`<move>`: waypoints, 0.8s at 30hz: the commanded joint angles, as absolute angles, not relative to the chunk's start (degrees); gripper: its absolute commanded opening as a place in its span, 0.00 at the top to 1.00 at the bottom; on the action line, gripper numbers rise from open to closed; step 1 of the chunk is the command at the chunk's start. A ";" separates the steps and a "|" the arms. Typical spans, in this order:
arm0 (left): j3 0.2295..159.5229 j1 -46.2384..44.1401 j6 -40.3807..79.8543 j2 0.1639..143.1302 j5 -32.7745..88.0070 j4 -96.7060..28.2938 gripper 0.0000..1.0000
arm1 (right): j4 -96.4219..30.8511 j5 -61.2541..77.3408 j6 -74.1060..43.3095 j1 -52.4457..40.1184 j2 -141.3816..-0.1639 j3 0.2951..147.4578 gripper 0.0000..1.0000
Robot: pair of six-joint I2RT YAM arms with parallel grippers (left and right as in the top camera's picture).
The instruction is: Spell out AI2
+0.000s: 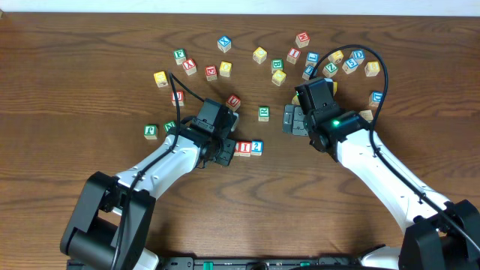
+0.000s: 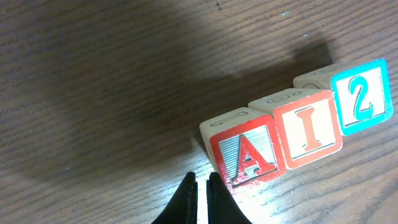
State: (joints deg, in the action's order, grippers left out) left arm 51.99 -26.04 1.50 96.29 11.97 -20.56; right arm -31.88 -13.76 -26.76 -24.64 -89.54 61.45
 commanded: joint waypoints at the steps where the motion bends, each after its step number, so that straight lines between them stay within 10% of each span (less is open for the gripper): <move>1: 51.75 -26.24 1.15 96.36 13.58 -20.71 0.92 | -31.70 -14.87 -27.59 -24.18 -90.02 62.13 0.01; 24: 51.75 -26.24 1.15 96.36 14.98 -20.73 0.92 | -31.70 -14.85 -27.59 -24.18 -90.02 62.13 0.01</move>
